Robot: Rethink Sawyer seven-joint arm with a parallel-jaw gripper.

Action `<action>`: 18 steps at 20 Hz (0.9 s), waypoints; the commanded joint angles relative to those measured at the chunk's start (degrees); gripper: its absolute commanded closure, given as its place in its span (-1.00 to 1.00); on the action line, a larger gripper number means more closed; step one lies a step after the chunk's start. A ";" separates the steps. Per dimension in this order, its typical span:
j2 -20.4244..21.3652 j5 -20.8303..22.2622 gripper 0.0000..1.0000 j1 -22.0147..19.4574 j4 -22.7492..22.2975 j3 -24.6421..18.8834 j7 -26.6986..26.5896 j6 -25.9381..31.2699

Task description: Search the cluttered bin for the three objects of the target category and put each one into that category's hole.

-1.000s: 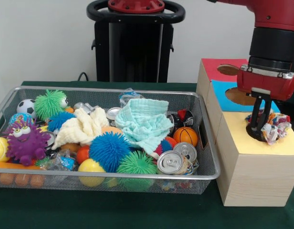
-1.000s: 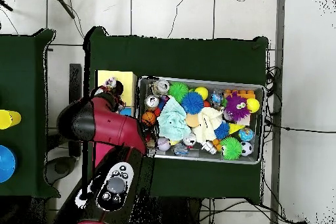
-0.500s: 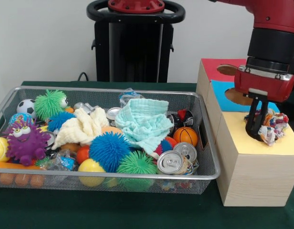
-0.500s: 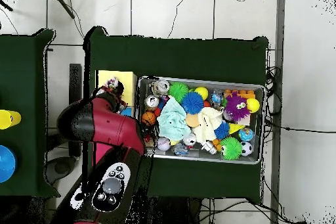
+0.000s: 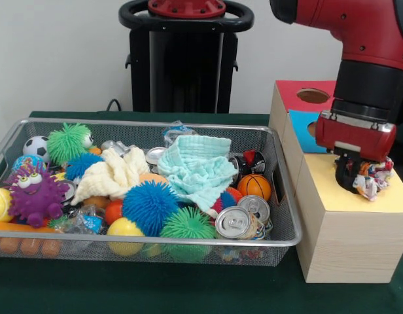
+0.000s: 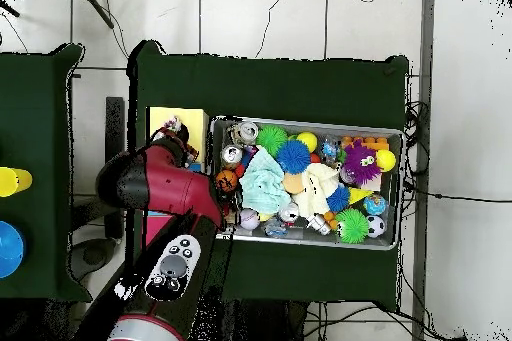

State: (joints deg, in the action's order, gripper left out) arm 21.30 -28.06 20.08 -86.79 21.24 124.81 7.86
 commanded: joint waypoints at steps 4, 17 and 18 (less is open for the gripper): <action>-7.89 5.57 1.00 -2.55 -0.96 -3.25 4.23 -3.38; -7.94 5.85 -1.00 -1.89 -0.61 -2.04 4.73 -2.18; -7.92 5.93 -1.00 -1.94 -0.59 -2.10 4.71 -2.08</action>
State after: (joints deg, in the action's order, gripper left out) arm 18.74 -26.01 20.72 -84.18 21.40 124.83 4.43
